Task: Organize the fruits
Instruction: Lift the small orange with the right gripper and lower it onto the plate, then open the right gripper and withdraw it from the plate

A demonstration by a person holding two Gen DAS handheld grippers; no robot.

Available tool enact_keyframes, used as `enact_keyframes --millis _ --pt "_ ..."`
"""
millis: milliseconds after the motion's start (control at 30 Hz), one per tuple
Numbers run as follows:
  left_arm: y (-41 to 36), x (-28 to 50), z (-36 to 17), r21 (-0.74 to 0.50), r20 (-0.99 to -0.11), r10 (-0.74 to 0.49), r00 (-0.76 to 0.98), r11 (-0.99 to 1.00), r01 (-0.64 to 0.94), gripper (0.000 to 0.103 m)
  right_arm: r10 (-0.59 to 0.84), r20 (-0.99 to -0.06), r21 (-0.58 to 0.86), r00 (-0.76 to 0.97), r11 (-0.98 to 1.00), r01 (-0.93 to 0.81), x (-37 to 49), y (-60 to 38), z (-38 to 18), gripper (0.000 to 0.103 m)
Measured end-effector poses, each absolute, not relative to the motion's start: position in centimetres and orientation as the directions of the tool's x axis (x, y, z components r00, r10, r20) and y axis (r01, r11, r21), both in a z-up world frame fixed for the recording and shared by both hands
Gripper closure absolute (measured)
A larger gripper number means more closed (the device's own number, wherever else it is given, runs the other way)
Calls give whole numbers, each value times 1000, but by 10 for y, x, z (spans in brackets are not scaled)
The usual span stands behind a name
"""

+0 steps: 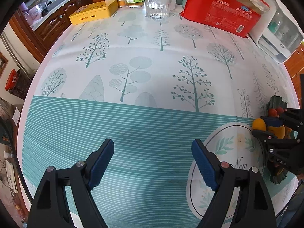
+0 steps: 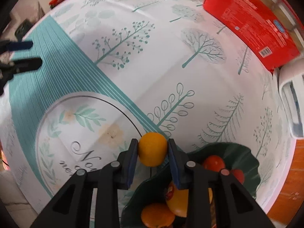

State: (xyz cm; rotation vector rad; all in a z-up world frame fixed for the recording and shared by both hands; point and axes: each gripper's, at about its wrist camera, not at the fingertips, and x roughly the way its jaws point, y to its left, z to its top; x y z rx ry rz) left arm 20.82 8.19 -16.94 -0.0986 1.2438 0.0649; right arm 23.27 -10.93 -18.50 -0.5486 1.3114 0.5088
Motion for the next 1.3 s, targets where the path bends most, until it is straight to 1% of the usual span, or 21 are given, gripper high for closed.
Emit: enact_keyframes --millis 67,233,300,467,667,967,1000,1033,1133,1300 --pt "80 206 -167 -35 -947 -3 323 995 -95 20 73 -978 -62 196 791 -609 228 -118 -172 72" --pt "68 202 -152 -40 -942 -15 336 997 -65 20 105 -965 -44 241 840 -541 215 -144 -135 72" --pt "60 201 -143 -39 -937 -21 350 998 -44 20 98 -959 -49 266 869 -493 211 -159 -117 72" --pt "40 198 -124 -39 -926 -37 375 999 4 20 47 -954 -64 296 933 -355 203 -205 -94 72" --pt "20 195 -114 -36 -923 -49 383 999 41 20 6 -963 -57 269 972 -227 199 -247 -101 72" --pt "16 184 -108 -32 -925 -48 377 998 47 20 -2 -975 -43 221 983 -180 195 -244 -128 72" --pt "16 183 -107 -32 -926 -48 375 998 48 19 -5 -976 -43 218 984 -171 195 -243 -130 71" --pt "18 182 -107 -32 -927 -49 371 998 51 16 -3 -976 -39 218 986 -161 195 -242 -130 71" --pt "22 177 -105 -29 -929 -50 367 998 63 14 14 -974 -12 224 993 -114 193 -244 -129 63" --pt "30 168 -98 -22 -925 -60 375 994 106 14 32 -965 25 261 999 -33 177 -243 -118 62"
